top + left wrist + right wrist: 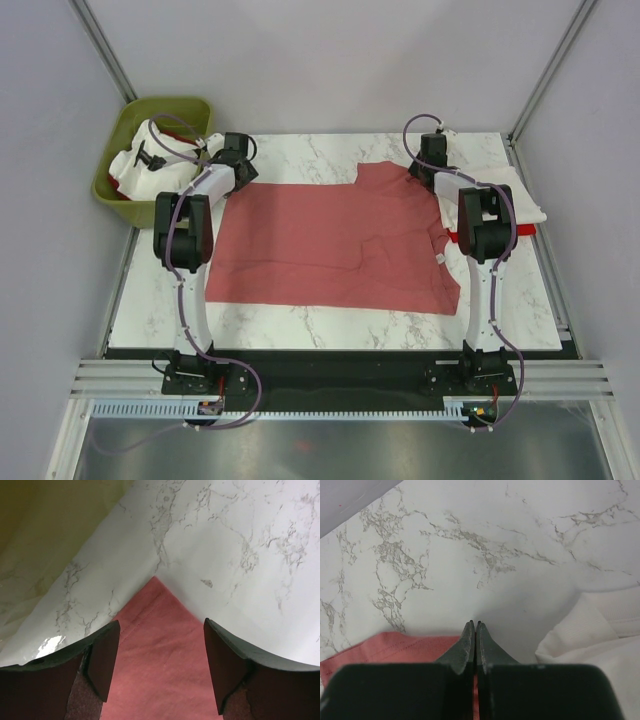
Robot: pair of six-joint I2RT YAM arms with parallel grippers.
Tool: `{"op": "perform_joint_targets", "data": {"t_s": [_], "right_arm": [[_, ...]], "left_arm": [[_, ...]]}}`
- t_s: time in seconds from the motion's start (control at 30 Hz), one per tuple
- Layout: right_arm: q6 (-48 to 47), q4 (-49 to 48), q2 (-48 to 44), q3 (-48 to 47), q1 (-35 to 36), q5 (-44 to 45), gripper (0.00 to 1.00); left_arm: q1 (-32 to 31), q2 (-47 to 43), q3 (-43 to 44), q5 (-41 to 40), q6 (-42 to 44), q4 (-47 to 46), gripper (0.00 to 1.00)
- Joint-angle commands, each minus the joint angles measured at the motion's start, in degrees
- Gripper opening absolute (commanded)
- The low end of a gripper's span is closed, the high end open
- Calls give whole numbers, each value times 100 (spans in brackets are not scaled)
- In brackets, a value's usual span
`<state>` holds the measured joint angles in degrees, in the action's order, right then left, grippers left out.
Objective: Fold and stack the t-shirts
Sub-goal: Fold the tshirt
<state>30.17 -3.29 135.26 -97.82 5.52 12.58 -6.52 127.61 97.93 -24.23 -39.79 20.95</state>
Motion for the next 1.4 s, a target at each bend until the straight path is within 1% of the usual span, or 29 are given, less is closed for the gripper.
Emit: {"op": "perform_joint_targets", "data": {"t_s": [0.0, 0.1, 0.17, 0.33, 0.47, 0.6, 0.73, 0.8, 0.83, 0.9, 1.0, 1.1, 1.13, 1.23, 1.37], "right_arm": [[-64, 48, -184, 167, 46, 60, 0], [-64, -5, -202, 202, 37, 60, 0], [-73, -23, -202, 211, 46, 52, 0], [-73, -128, -290, 360, 37, 52, 0], [-73, -181, -342, 430, 37, 60, 0], [-73, -181, -351, 448, 37, 60, 0], [-47, -198, -360, 457, 46, 69, 0], [-38, -198, -343, 439, 37, 69, 0], [-38, -198, -343, 431, 37, 69, 0], [-38, -190, -343, 422, 37, 60, 1], [-38, -190, -334, 422, 46, 69, 1], [-29, -172, -316, 404, 37, 60, 1], [-29, -172, -325, 404, 28, 60, 1], [-20, -155, -316, 387, 28, 60, 1], [-20, -137, -299, 360, 19, 52, 1]], "left_arm": [[99, 229, 270, -399, -547, -126, 75], [125, 325, 358, -241, -670, -100, 73], [160, 404, 454, -92, -670, -56, 67], [187, 458, 560, -91, -785, 225, 59], [169, 466, 674, -292, -785, 523, 60], [134, 545, 762, -232, -697, 621, 59], [55, 809, 1174, 207, -285, 665, 54], [20, 748, 1115, 86, -292, 674, 55], [-41, 600, 1019, -141, -327, 613, 55], [-86, 441, 658, -222, -267, 210, 55], [-121, 361, 525, -188, -38, -3, 60], [-235, 300, 508, -459, 286, -178, 68], [-357, 273, 447, -782, 610, -431, 73], [-542, 150, 350, -1056, 998, -775, 80], [-674, 80, 437, -1154, 1385, -917, 81]]}}
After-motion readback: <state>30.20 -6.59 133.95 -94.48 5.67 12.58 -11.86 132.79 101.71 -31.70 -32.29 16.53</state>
